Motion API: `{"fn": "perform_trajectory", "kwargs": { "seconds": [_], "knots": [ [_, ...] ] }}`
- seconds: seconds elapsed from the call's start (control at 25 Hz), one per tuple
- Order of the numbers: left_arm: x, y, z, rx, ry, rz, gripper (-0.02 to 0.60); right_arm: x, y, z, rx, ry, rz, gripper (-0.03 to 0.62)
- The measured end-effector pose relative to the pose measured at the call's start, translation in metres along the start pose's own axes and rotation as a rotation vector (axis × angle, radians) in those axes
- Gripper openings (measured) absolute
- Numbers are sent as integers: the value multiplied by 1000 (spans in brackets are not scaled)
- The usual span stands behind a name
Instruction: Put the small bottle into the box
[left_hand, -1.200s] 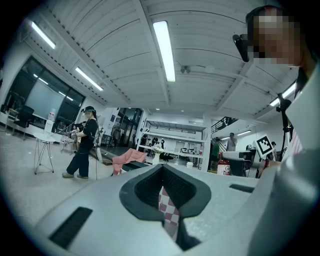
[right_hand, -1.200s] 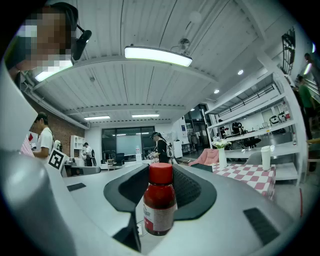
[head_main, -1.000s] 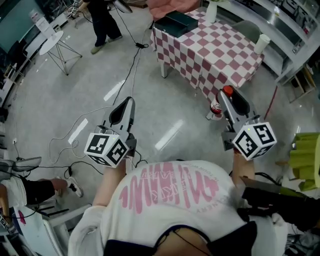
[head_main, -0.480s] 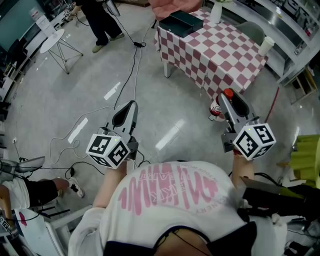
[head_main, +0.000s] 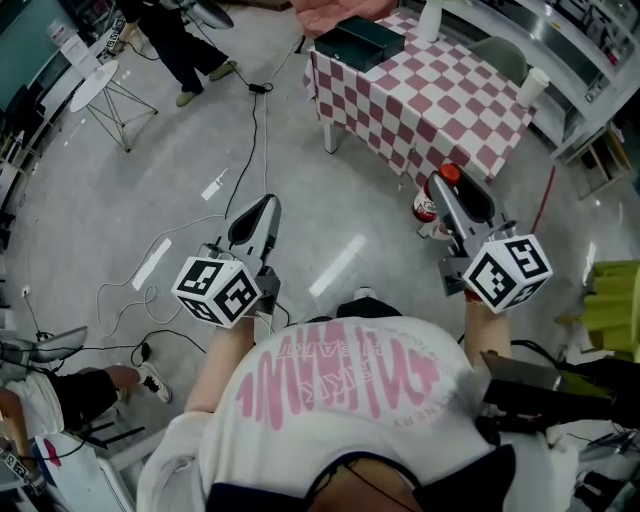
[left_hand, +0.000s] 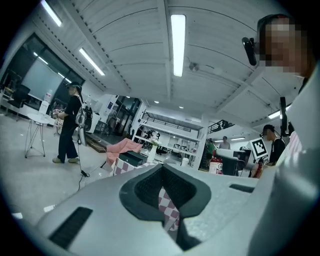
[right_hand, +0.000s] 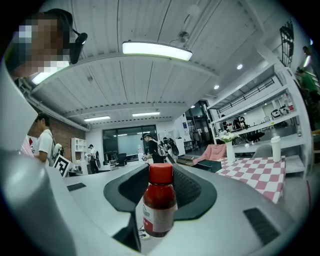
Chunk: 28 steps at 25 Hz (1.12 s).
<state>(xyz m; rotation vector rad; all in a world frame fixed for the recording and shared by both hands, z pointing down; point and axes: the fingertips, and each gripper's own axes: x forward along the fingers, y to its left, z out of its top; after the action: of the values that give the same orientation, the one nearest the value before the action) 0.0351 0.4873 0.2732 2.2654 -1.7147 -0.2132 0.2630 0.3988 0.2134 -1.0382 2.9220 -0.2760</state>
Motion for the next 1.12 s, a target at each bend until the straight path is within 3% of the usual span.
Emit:
{"fn": "perform_trajectory", "kwargs": {
  "seconds": [0.16,0.4,0.72,1.12],
  "knots": [
    [22,-2,-1,14,7,-51,8,14,-15,-3,26,2,-1,149],
    [64,19,10,29,-13,-20,8,48,-50,-5,20,7,-3,149],
    [127,48,47,40,-68,0,8,114,-94,28,-13,-20,37,149],
    [213,71,75,118,-90,2,8,199,-153,58,-39,-40,88,149]
  ]
}}
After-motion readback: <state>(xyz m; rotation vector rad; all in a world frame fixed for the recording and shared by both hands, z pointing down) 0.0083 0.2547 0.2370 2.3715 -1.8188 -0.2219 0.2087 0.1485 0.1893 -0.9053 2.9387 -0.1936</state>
